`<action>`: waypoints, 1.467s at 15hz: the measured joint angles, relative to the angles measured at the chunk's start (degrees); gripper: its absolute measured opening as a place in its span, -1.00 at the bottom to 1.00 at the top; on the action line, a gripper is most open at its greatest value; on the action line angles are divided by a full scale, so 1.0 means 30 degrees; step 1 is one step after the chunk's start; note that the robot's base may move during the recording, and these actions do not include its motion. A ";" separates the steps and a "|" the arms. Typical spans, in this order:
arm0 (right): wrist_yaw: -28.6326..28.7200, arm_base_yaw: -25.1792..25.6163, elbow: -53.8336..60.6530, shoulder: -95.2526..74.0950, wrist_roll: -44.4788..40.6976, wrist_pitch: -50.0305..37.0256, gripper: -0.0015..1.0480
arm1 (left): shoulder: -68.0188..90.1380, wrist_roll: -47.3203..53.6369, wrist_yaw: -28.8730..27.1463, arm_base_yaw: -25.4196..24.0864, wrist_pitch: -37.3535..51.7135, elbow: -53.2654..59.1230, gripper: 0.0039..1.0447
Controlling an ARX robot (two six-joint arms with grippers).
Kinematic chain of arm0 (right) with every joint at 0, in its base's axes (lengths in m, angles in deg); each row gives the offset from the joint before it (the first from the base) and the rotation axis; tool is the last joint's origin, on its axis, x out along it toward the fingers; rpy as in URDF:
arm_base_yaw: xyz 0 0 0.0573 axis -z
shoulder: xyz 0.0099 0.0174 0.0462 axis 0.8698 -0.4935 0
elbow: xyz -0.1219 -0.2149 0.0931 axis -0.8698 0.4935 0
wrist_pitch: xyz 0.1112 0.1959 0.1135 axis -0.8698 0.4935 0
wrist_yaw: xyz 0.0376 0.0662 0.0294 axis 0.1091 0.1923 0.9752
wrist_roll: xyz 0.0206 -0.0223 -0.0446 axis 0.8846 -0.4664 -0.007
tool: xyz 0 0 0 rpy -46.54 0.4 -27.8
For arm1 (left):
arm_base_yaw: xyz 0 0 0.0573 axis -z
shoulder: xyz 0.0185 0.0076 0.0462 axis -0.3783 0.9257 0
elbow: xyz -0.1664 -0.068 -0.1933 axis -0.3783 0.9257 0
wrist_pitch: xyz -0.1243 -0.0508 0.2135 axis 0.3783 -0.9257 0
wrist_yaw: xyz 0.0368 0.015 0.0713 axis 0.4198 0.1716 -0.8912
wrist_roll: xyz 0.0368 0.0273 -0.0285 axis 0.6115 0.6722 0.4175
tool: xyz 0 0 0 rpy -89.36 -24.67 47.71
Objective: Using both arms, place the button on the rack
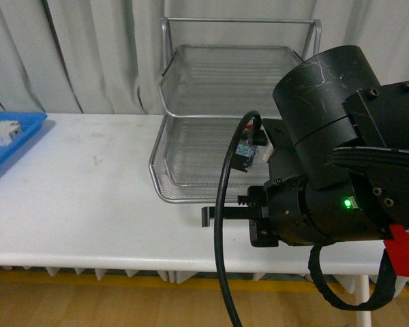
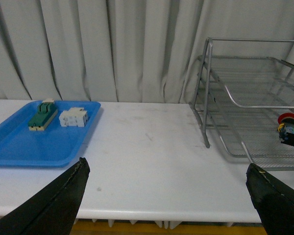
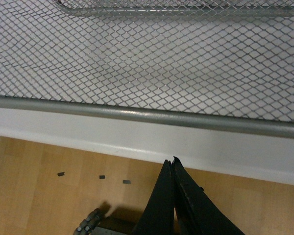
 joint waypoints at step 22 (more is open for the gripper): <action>-0.1151 0.4248 -0.8677 -0.6317 -0.2011 0.0291 -0.97 | 0.0000 0.0000 0.0000 0.0000 0.0000 0.0000 0.88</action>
